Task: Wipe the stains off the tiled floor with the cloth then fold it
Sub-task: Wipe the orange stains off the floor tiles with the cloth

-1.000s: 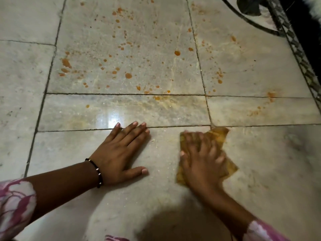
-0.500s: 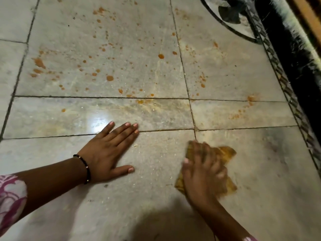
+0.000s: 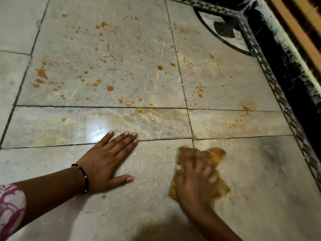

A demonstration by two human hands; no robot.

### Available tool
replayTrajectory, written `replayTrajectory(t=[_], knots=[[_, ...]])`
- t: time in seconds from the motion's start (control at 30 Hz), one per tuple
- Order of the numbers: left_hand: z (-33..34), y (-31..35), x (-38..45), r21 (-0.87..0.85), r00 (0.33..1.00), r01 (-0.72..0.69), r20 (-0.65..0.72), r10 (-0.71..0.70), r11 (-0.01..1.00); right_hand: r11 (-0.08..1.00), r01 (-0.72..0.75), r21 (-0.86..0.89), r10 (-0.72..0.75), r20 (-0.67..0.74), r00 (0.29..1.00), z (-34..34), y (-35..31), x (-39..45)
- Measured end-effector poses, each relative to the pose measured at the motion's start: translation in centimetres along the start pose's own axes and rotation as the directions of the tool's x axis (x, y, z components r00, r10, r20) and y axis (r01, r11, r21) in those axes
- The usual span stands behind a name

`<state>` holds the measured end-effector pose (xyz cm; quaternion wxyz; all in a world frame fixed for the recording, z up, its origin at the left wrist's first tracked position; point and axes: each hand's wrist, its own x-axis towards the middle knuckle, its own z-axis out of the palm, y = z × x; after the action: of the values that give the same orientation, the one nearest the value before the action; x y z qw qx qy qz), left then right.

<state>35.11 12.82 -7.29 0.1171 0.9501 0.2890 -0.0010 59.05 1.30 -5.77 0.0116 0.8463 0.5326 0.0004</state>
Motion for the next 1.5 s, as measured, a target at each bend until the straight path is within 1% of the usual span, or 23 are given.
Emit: replayTrajectory(t=[0.1,0.17,0.23,0.33,0.4,0.43,0.5,0.57,0.63,0.67,0.73,0.83,0.9,0.97,1.03,1.1,1.13,1.17,1.2,1.27,1.33,1.4,1.5], knots=[[0.0,0.0,0.1,0.017,1.0,-0.003,0.011,0.002,1.0,0.945,0.324,0.053,-0.325,0.011,0.946,-0.6,-2.8,2.2],[-0.1,0.0,0.3,0.024,1.0,-0.007,0.025,0.006,1.0,0.912,0.404,0.078,-0.409,0.076,0.909,-1.1,-2.4,5.9],[-0.1,-0.1,0.1,0.022,1.0,-0.009,0.029,0.008,1.0,0.951,0.301,0.072,-0.307,0.086,0.948,-1.0,-0.8,8.6],[-0.8,-1.8,-1.5,0.053,0.998,0.06,0.016,-0.061,0.997,0.998,0.029,0.049,-0.03,0.021,0.999,-0.5,0.7,8.7],[-1.3,-3.5,-3.4,0.088,0.991,0.13,0.018,-0.132,0.988,1.0,-0.02,0.007,0.02,0.017,1.0,-0.3,-0.9,5.9],[-1.3,-4.2,-4.3,0.092,0.986,0.162,0.022,-0.165,0.983,1.0,0.017,0.006,-0.017,0.006,1.0,-0.3,-2.6,4.4],[-1.2,-4.6,-5.2,0.077,0.978,0.204,0.033,-0.207,0.976,0.985,0.171,0.034,-0.172,0.023,0.985,-0.7,-6.2,2.0],[-0.9,-4.6,-5.4,0.062,0.975,0.216,0.044,-0.218,0.975,0.929,0.362,0.079,-0.366,0.033,0.93,-0.9,-9.7,1.9],[-0.8,-4.6,-5.3,0.057,0.975,0.216,0.049,-0.219,0.975,0.864,0.49,0.113,-0.495,0.017,0.869,-1.2,-11.9,4.5],[-0.8,-4.6,-5.3,0.052,0.975,0.213,0.047,-0.216,0.976,0.859,0.499,0.115,-0.506,0.048,0.861,-1.3,-12.1,6.5],[-0.7,-4.8,-5.4,0.039,0.976,0.212,0.036,-0.213,0.977,0.91,0.393,0.129,-0.407,0.111,0.907,-1.5,-10.9,10.4],[-0.7,-4.6,-5.3,0.026,0.976,0.214,0.027,-0.215,0.976,0.982,0.15,0.113,-0.161,0.089,0.983,-1.9,-6.7,12.4],[-0.7,-4.6,-5.3,0.022,0.975,0.22,0.016,-0.221,0.975,0.994,0.102,0.048,-0.105,0.065,0.992,-1.5,-6.2,10.2],[-0.6,-4.6,-5.4,0.019,0.975,0.223,0.013,-0.223,0.975,0.971,0.24,0.013,-0.241,0.028,0.97,-1.2,-8.4,6.3],[-0.6,-4.5,-5.5,0.015,0.973,0.228,0.019,-0.228,0.974,0.913,0.404,0.064,-0.407,0.048,0.912,-0.9,-11.7,4.0],[-0.6,-4.6,-5.4,0.02,0.976,0.219,0.009,-0.219,0.976,0.84,0.533,0.101,-0.535,-0.01,0.845,-1.0,-14.3,5.5],[-0.5,-4.7,-5.3,0.025,0.977,0.214,-0.002,-0.214,0.977,0.829,0.548,0.115,-0.55,-0.017,0.835,-1.2,-14.9,7.4],[-0.6,-4.8,-5.2,0.032,0.978,0.206,0.003,-0.207,0.978,0.85,0.511,0.132,-0.519,0.034,0.854,-1.3,-14.7,9.6],[-0.4,-4.7,-5.5,0.022,0.977,0.211,0.008,-0.211,0.977,0.892,0.426,0.154,-0.44,0.071,0.895,-1.2,-13.7,11.3],[-0.8,-4.5,-5.6,0.002,0.976,0.22,-0.01,-0.22,0.976,0.95,0.266,0.162,-0.277,0.053,0.959,-1.8,-10.7,13.7],[-0.5,-4.4,-5.2,0.009,0.98,0.201,-0.003,-0.201,0.979,0.981,0.161,0.111,-0.167,0.057,0.984,-1.6,-7.9,12.9],[-0.6,-4.5,-5.2,0.018,0.978,0.208,-0.008,-0.207,0.978,0.976,0.208,0.058,-0.21,0.042,0.977,-1.2,-7.4,9.6],[-0.7,-4.6,-5.3,0.038,0.978,0.21,0.0,-0.211,0.977,0.91,0.408,0.073,-0.412,0.053,0.91,-1.0,-10.9,5.1]])
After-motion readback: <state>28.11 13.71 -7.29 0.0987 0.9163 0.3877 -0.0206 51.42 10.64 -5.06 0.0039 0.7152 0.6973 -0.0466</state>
